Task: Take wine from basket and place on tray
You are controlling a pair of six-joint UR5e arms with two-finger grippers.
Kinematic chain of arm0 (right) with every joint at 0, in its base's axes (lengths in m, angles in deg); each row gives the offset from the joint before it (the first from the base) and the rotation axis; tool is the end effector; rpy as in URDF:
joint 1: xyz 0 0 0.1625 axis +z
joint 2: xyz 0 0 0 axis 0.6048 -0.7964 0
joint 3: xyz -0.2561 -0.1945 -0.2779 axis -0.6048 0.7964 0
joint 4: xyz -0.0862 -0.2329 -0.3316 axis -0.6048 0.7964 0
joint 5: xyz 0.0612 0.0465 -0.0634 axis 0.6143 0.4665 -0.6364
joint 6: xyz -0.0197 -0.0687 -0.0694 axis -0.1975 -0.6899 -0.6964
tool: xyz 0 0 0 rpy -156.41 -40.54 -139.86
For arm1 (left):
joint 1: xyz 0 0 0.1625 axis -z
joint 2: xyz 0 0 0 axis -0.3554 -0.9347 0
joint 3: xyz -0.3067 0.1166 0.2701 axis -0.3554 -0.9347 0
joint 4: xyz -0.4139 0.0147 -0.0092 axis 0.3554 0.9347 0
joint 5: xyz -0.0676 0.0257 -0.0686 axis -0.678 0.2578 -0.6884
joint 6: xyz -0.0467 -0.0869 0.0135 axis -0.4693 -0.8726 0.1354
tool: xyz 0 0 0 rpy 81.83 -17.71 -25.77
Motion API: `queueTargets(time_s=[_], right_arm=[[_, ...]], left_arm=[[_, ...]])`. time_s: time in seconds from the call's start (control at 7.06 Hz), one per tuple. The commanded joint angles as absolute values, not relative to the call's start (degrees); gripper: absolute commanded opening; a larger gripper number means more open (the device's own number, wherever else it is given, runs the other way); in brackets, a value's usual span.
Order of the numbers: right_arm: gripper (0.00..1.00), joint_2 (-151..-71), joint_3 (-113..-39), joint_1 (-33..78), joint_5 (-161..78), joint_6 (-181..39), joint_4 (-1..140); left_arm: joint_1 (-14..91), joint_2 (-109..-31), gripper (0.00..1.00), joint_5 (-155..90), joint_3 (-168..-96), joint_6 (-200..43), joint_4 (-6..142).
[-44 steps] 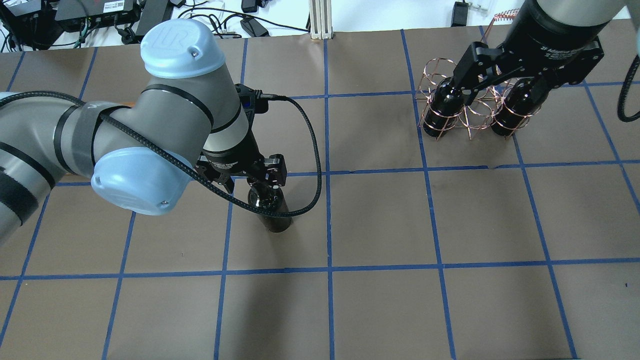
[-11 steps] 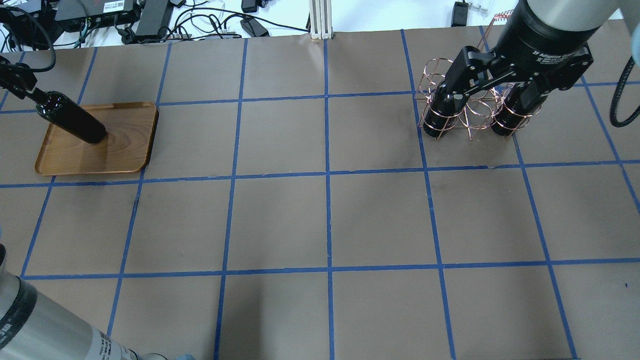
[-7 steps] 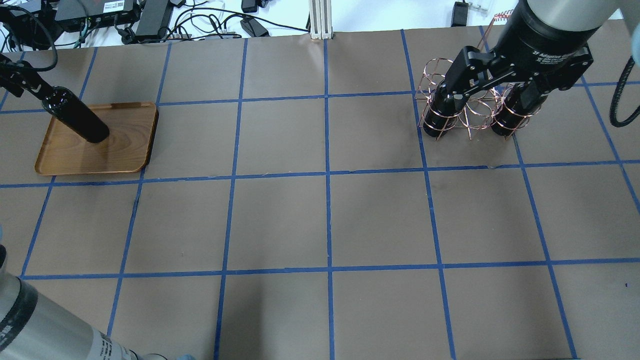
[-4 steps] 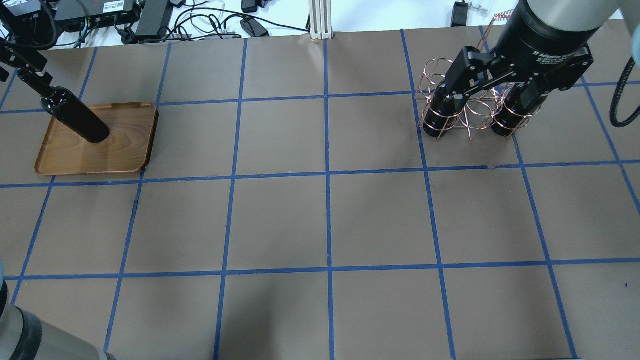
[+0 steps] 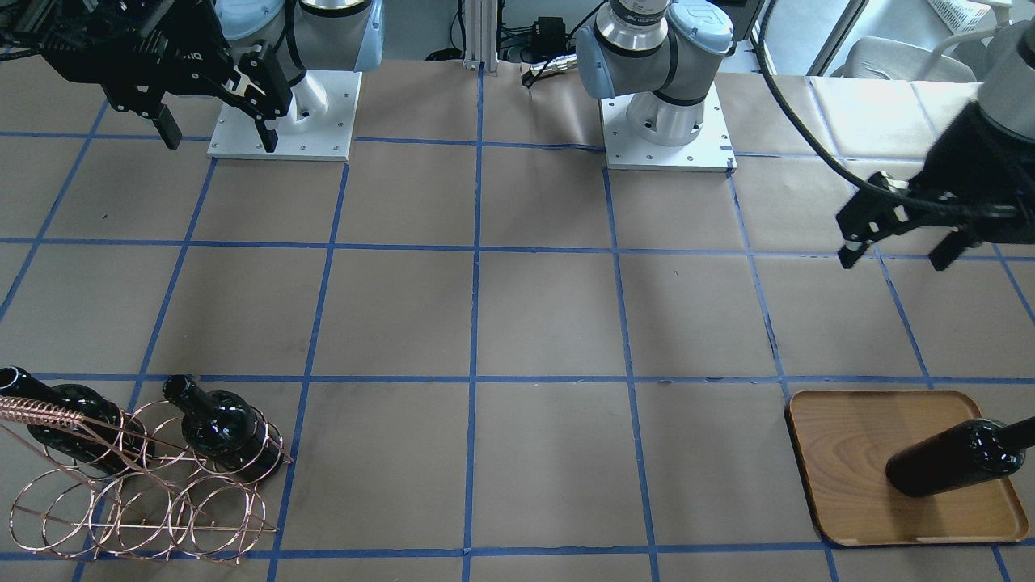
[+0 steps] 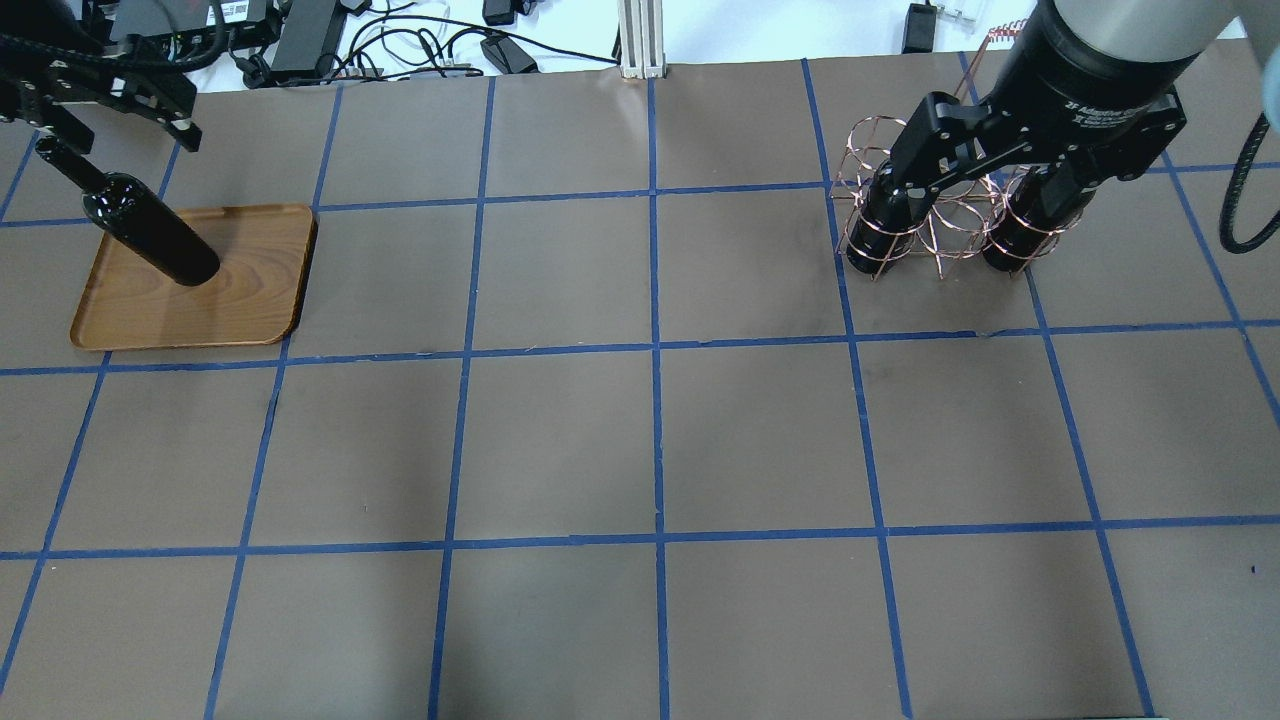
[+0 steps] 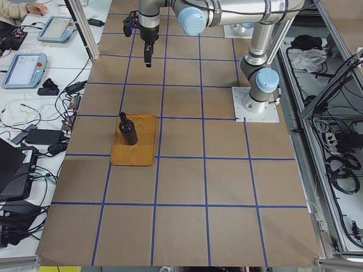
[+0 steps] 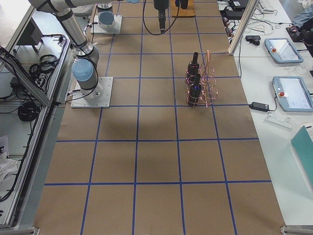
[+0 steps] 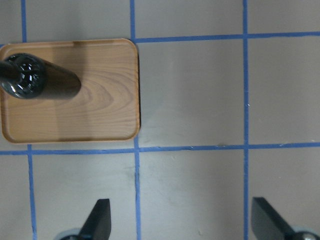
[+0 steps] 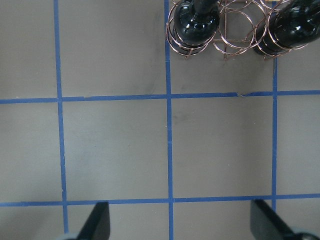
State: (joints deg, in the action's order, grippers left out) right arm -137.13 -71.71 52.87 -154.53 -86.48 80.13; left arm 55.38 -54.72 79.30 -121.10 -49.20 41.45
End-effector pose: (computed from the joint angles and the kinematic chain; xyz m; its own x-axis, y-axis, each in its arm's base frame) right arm 0.1340 -0.4499 0.5471 -0.9999 0.0169 -0.0018 0.0170 0.9959 -0.0886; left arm -0.0027 -0.5477 0.5359 -0.9995 0.0136 -0.0285 0.0165 0.9944 -0.1048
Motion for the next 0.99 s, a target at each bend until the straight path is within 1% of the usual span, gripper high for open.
queueTargets(time_s=[0.0,0.28,0.85], right_arm=[[1.0,-137.16,-71.71,52.87,-154.53,-86.48,80.13],[1.0,-137.07,-71.71,52.87,-154.53,-86.48,80.13],[1.0,-137.07,-71.71,52.87,-154.53,-86.48,80.13]], left_arm=[[63.17,-50.11,1.0,79.07,-125.33,-61.42,42.51],[66.97,-47.56,1.0,76.45,-126.94,-64.49,43.03],[67.25,-44.92,1.0,77.13,-130.28,-64.83,43.21]])
